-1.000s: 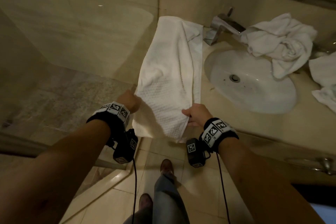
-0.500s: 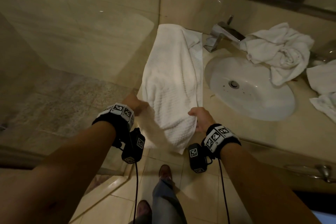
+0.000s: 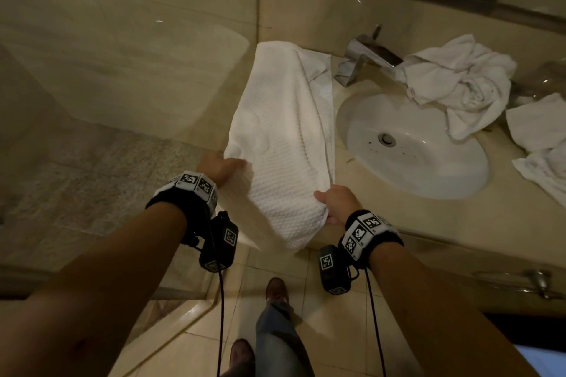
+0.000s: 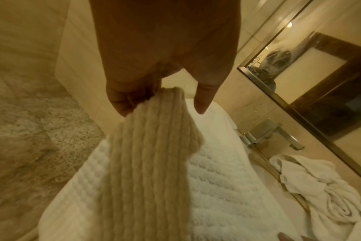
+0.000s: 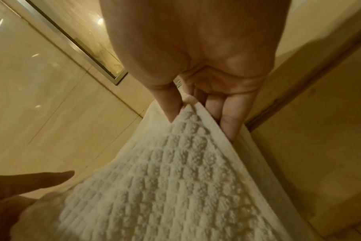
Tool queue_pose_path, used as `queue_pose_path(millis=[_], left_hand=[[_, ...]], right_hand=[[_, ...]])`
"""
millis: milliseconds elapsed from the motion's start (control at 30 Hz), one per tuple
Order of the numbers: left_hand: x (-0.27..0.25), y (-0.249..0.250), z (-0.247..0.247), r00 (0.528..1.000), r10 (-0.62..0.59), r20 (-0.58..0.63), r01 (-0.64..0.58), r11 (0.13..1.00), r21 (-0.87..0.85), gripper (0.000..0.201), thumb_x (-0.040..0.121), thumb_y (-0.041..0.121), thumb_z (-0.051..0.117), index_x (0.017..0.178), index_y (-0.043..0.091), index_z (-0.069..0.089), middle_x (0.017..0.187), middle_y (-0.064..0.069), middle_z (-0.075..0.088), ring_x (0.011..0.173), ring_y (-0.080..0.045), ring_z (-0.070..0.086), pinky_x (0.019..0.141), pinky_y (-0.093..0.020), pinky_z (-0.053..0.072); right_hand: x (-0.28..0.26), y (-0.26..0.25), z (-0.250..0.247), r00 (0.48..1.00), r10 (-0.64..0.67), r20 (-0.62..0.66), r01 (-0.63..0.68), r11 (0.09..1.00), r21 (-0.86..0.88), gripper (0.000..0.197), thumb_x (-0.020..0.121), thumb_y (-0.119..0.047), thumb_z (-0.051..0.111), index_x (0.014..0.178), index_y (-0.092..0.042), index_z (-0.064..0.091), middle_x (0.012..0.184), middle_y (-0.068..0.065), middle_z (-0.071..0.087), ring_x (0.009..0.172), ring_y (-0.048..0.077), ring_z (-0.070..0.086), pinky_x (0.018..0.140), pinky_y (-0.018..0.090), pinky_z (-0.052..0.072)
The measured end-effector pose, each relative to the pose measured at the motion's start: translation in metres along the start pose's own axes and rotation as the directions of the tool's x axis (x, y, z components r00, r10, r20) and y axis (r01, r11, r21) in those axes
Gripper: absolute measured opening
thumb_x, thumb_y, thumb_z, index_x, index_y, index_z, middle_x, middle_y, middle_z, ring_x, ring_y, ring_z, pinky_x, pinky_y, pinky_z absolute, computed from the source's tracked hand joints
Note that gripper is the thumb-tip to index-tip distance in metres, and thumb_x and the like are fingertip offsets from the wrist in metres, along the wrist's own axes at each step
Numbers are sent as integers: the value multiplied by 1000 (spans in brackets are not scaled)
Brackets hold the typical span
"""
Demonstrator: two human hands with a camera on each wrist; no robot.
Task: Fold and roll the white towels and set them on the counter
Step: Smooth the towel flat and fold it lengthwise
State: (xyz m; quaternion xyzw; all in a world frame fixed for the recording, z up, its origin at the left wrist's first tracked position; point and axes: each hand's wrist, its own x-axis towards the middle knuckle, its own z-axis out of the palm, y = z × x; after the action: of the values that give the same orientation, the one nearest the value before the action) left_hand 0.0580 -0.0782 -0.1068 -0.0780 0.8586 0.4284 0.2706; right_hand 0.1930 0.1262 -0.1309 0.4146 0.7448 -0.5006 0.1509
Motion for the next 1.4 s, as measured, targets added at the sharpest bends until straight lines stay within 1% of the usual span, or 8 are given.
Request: queue_pose_path(millis=[167,333,567,833,967,1067,1267,1400], left_hand=[[-1,-15,-6,996,-83,19,80,991,109,46,86,30,61,118,-2,60,117,-19,62,98,-33,62,88,-41,54],[-6,-14,-3,987,150,-59,-125,943,309,22,91,19,53,100,1,60,99,-19,64,95,-34,62,77,-37,49],[-11,-21,-14,977,212,-10,-193,908,372,15,87,24,64,93,11,59,88,-6,55,83,-22,52,74,-32,45],[-8,-33,-16,993,115,35,-118,889,443,32,84,23,65,56,10,54,58,-6,54,51,-15,45,46,-24,31],[-11,-29,-9,987,160,-30,-137,914,382,5,88,9,51,85,11,47,72,-4,48,78,-24,48,67,-31,36],[-13,-30,-4,976,204,-78,-170,933,317,4,91,11,47,93,10,45,87,-8,50,83,-25,46,71,-31,34],[-13,-31,-4,989,122,-81,-98,962,254,35,91,20,54,118,-3,47,105,-17,55,102,-34,55,72,-32,37],[-8,-33,-9,993,114,8,-110,931,347,25,85,21,61,91,-3,67,87,-16,61,74,-26,56,59,-30,39]], right_hand=[[-5,-1,-3,988,-5,-153,7,1000,12,15,80,-23,68,81,-8,65,85,6,66,82,25,64,71,35,57],[-4,2,-1,958,-99,-270,36,973,-228,39,79,-28,64,52,-23,35,76,4,44,63,19,41,44,23,20],[0,9,-3,931,-181,-318,88,954,-286,35,74,-35,76,58,-20,48,97,11,60,77,25,56,63,23,37],[-8,12,-5,950,-161,-268,103,971,-217,33,80,-34,75,67,-13,52,67,1,53,59,14,48,49,21,34],[-11,10,-8,950,-143,-277,80,970,-228,28,82,-38,70,73,-14,59,73,1,59,72,19,55,64,23,38],[-12,5,-7,951,-111,-287,25,958,-286,27,84,-34,63,71,-12,55,71,3,55,67,21,51,54,25,33],[-9,1,-5,955,-63,-289,-23,958,-285,18,85,-23,57,80,-7,53,82,7,52,76,26,48,62,25,31],[-7,5,-6,949,-58,-311,-18,972,-236,28,84,-18,52,64,-17,33,69,-1,37,77,23,42,48,28,21]])
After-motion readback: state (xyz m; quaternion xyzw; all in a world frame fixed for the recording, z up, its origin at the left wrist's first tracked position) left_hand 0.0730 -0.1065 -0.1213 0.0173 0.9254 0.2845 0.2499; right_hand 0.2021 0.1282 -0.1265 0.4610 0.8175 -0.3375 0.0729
